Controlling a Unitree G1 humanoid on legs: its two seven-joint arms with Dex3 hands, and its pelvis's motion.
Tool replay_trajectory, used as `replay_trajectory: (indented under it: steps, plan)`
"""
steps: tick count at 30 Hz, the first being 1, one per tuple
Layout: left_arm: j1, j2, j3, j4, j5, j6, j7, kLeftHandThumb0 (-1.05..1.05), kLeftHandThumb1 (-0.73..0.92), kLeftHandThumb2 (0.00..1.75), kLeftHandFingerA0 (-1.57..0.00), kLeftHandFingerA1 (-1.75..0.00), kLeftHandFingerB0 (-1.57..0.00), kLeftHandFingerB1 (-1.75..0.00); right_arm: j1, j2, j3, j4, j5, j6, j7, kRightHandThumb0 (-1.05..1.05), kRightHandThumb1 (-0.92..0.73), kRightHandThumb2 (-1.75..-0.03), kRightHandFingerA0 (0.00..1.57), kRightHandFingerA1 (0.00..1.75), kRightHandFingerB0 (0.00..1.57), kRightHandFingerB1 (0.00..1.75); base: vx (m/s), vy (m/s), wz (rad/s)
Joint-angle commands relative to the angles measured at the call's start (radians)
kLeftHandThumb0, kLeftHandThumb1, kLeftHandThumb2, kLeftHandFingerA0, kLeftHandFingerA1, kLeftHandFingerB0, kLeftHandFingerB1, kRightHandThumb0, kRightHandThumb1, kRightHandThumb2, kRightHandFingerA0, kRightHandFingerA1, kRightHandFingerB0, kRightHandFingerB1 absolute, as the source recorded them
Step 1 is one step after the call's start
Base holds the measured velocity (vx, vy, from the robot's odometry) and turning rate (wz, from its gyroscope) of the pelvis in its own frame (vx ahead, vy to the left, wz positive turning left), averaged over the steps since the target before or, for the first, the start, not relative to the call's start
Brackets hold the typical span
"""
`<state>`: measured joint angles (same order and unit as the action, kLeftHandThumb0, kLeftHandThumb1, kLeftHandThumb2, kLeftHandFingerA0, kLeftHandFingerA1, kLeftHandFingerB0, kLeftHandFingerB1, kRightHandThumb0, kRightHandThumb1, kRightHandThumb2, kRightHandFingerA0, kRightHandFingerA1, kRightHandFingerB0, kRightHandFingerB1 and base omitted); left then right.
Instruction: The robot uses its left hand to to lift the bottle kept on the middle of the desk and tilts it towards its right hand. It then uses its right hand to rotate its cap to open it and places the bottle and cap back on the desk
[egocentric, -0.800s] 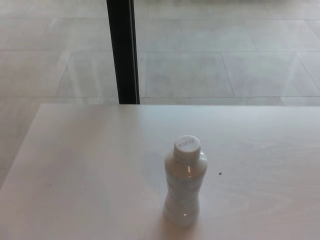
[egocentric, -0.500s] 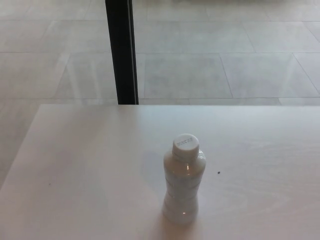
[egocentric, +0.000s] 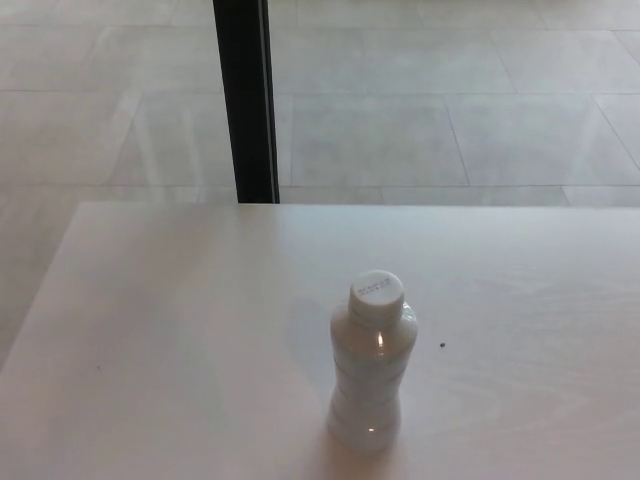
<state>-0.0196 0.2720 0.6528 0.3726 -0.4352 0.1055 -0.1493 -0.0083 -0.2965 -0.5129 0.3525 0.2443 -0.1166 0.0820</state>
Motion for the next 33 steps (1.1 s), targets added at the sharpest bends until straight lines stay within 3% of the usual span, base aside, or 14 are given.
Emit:
replay_trajectory:
  steps: [1, 2, 4, 9, 10, 11, 15, 16, 21, 22, 23, 29, 30, 33]
  plan:
    - [-0.080, 0.045, -0.398, -0.503, 0.116, 0.033, -0.165, -0.78, 0.50, 0.95, 0.00, -0.40, -0.02, -0.34, -0.021, 0.044, 0.329, -0.538, -0.033, 0.104, 0.111, -0.85, -0.92, -0.71, 0.05, 0.41, 0.04, 0.27, 0.00, 0.000, 0.00]
    - [-0.077, 0.046, -0.409, -0.511, 0.118, 0.034, -0.165, -0.81, 0.51, 0.96, -0.01, -0.40, -0.02, -0.33, -0.017, 0.047, 0.340, -0.546, -0.036, 0.110, 0.110, -0.83, -0.72, -1.16, 0.00, 0.43, 0.10, 0.21, 0.00, 0.000, 0.00]
    - [-0.069, 0.052, -0.430, -0.528, 0.130, 0.046, -0.150, -0.90, 0.54, 0.96, -0.01, -0.39, -0.09, -0.32, -0.013, 0.048, 0.357, -0.552, -0.043, 0.120, 0.108, -0.81, -0.91, -0.73, 0.04, 0.41, 0.05, 0.24, 0.00, 0.000, 0.00]
    - [-0.056, 0.061, -0.481, -0.566, 0.128, 0.095, -0.119, -0.93, 0.55, 0.97, -0.01, -0.46, -0.12, -0.32, 0.003, 0.043, 0.398, -0.552, -0.048, 0.129, 0.114, -0.84, -0.92, -0.73, 0.04, 0.41, 0.05, 0.27, 0.00, 0.000, 0.00]
    - [-0.054, 0.062, -0.487, -0.569, 0.124, 0.099, -0.118, -0.89, 0.66, 0.61, -0.04, -0.45, -0.10, -0.30, 0.006, 0.040, 0.403, -0.553, -0.049, 0.131, 0.114, -0.85, -0.92, -0.70, 0.05, 0.43, 0.03, 0.28, 0.00, 0.000, 0.00]
    - [-0.048, 0.057, -0.504, -0.578, 0.124, 0.106, -0.112, -0.92, 0.55, 0.98, -0.01, -0.47, -0.11, -0.36, 0.012, 0.037, 0.418, -0.549, -0.058, 0.135, 0.115, -0.88, -0.92, -0.69, 0.07, 0.46, 0.03, 0.30, 0.00, 0.000, 0.00]
    - [-0.027, 0.025, -0.591, -0.590, 0.131, 0.106, -0.105, -0.82, 0.50, 0.95, -0.02, -0.46, -0.08, -0.34, 0.027, 0.044, 0.477, -0.526, -0.095, 0.155, 0.096, -0.90, -0.91, -0.73, 0.07, 0.49, 0.08, 0.28, 0.00, 0.000, 0.00]
    - [-0.021, 0.018, -0.611, -0.588, 0.139, 0.093, -0.103, -0.82, 0.49, 0.95, -0.02, -0.45, -0.08, -0.34, 0.031, 0.045, 0.492, -0.524, -0.104, 0.163, 0.087, -0.81, -0.70, -1.17, 0.05, 0.53, 0.00, 0.32, 0.00, 0.000, 0.00]
    - [-0.006, 0.003, -0.697, -0.557, 0.213, 0.045, -0.075, -0.94, 0.56, 0.99, -0.03, -0.35, -0.09, -0.30, 0.044, 0.061, 0.529, -0.518, -0.114, 0.197, 0.065, -0.87, -0.73, -1.13, 0.09, 0.55, 0.04, 0.42, 0.00, 0.000, 0.00]
    - [-0.004, 0.005, -0.705, -0.557, 0.220, 0.047, -0.074, -0.96, 0.57, 1.00, -0.02, -0.34, -0.09, -0.29, 0.043, 0.063, 0.532, -0.515, -0.115, 0.197, 0.066, -0.89, -0.92, -0.72, 0.12, 0.53, 0.08, 0.34, 0.00, 0.000, 0.00]
    - [-0.002, 0.015, -0.714, -0.556, 0.235, 0.054, -0.075, -0.95, 0.56, 1.01, -0.02, -0.31, -0.04, -0.28, 0.041, 0.065, 0.535, -0.511, -0.114, 0.200, 0.068, -0.79, -0.69, -1.15, 0.13, 0.58, 0.00, 0.41, 0.00, 0.000, 0.00]
    - [0.002, 0.164, -0.786, -0.571, 0.306, 0.125, -0.167, -1.01, 0.59, 1.05, 0.00, -0.21, -0.08, -0.02, 0.021, 0.072, 0.519, -0.495, -0.119, 0.229, 0.054, -0.88, -0.92, -0.71, 0.14, 0.53, 0.09, 0.34, 0.00, 0.000, 0.00]
    - [0.010, 0.179, -0.790, -0.568, 0.304, 0.121, -0.179, -0.98, 0.56, 1.01, 0.00, -0.24, -0.07, -0.03, 0.015, 0.067, 0.507, -0.490, -0.115, 0.228, 0.056, -0.87, -0.73, -1.13, 0.11, 0.56, 0.02, 0.43, 0.00, 0.000, 0.00]
    - [0.018, 0.192, -0.798, -0.567, 0.303, 0.123, -0.182, -0.98, 0.55, 0.98, 0.00, -0.23, -0.01, 0.00, 0.004, 0.072, 0.481, -0.482, -0.104, 0.234, 0.055, -0.89, -0.92, -0.68, 0.15, 0.52, 0.12, 0.34, 0.00, 0.000, 0.00]
